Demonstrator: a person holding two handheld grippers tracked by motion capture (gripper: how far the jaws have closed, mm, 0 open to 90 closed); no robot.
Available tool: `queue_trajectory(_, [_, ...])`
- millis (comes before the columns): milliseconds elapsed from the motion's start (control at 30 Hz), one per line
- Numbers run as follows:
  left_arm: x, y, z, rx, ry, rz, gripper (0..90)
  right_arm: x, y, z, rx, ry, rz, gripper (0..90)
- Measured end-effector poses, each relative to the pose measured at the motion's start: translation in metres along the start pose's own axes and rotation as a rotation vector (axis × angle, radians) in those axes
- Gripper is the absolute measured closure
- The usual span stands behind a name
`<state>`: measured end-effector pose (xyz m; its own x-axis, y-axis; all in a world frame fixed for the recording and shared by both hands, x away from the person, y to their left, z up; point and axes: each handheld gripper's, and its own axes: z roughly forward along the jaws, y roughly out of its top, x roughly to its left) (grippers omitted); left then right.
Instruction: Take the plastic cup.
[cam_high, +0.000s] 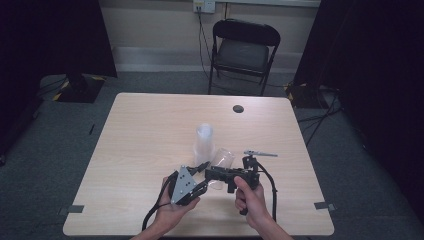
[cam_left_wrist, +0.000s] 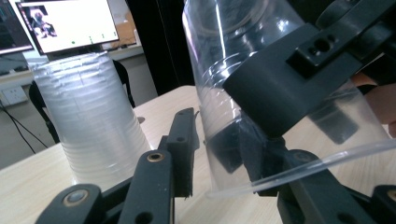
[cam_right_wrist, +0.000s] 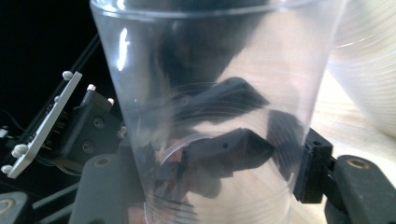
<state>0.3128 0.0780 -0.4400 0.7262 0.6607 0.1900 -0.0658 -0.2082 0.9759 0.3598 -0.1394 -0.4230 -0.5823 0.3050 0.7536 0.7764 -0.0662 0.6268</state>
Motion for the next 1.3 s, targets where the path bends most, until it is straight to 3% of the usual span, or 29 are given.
queue_trajectory(333, [0.003, 0.0, -0.001, 0.004, -0.026, -0.011, 79.4, -0.001, -0.001, 0.003, 0.015, 0.019, 0.015, 31.3])
queue_trajectory(500, [0.007, -0.001, -0.001, 0.013, -0.031, -0.043, 83.8, 0.002, -0.001, 0.004, -0.001, -0.018, -0.049, 25.6])
queue_trajectory(633, [0.009, -0.001, -0.001, 0.018, -0.035, -0.056, 85.1, 0.001, 0.0, 0.003, -0.008, -0.031, -0.054, 19.5])
queue_trajectory(967, [0.011, -0.001, -0.003, 0.022, -0.048, -0.091, 87.3, 0.0, 0.002, -0.001, -0.029, -0.038, -0.069, 15.7])
queue_trajectory(1300, [0.023, -0.003, -0.005, 0.02, -0.031, -0.166, 87.5, 0.0, 0.006, -0.007, -0.053, -0.044, -0.082, 15.1])
